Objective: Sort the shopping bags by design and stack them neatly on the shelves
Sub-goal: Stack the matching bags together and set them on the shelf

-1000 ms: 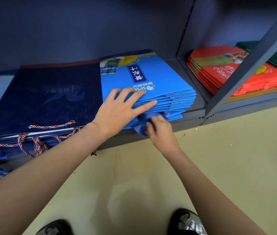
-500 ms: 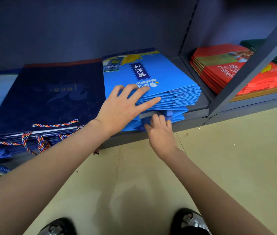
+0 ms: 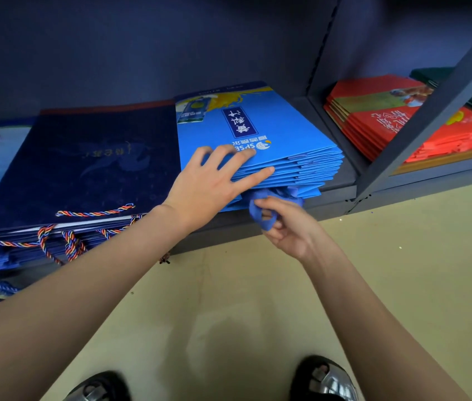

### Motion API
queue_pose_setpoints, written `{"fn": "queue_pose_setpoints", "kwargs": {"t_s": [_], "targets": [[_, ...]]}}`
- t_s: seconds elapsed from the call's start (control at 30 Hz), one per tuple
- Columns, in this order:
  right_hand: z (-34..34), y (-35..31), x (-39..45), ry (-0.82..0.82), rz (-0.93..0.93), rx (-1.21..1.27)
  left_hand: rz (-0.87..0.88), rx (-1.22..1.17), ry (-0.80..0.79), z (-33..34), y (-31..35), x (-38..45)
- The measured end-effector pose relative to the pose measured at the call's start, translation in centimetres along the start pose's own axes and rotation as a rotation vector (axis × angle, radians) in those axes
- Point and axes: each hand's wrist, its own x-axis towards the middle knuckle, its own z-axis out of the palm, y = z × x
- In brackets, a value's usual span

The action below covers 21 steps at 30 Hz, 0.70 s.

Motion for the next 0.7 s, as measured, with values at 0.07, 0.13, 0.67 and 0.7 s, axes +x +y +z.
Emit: {"fn": "queue_pose_setpoints", "kwargs": {"t_s": [0.07,0.13,0.67,0.7], "targets": [[-0.8,-1.2,-0.7,0.020,-0.026,0.005,-0.003,0.003,-0.008,0.0,0.0,0.0],[-0.7,-1.4,-0.9,0.115,-0.139,0.035,0.000,-0.001,-0.014,0.0,0.1,0.0],[0.3,7.0,2.4,0.323,-0.581,-1.670,0.018,-0.016,-0.043,-0.3,0.3,-0.1],[0.7,6.5,2.7,0.349,-0.566,-1.603,0.015,-0.018,-0.046,-0.3,0.3,-0.1]]}}
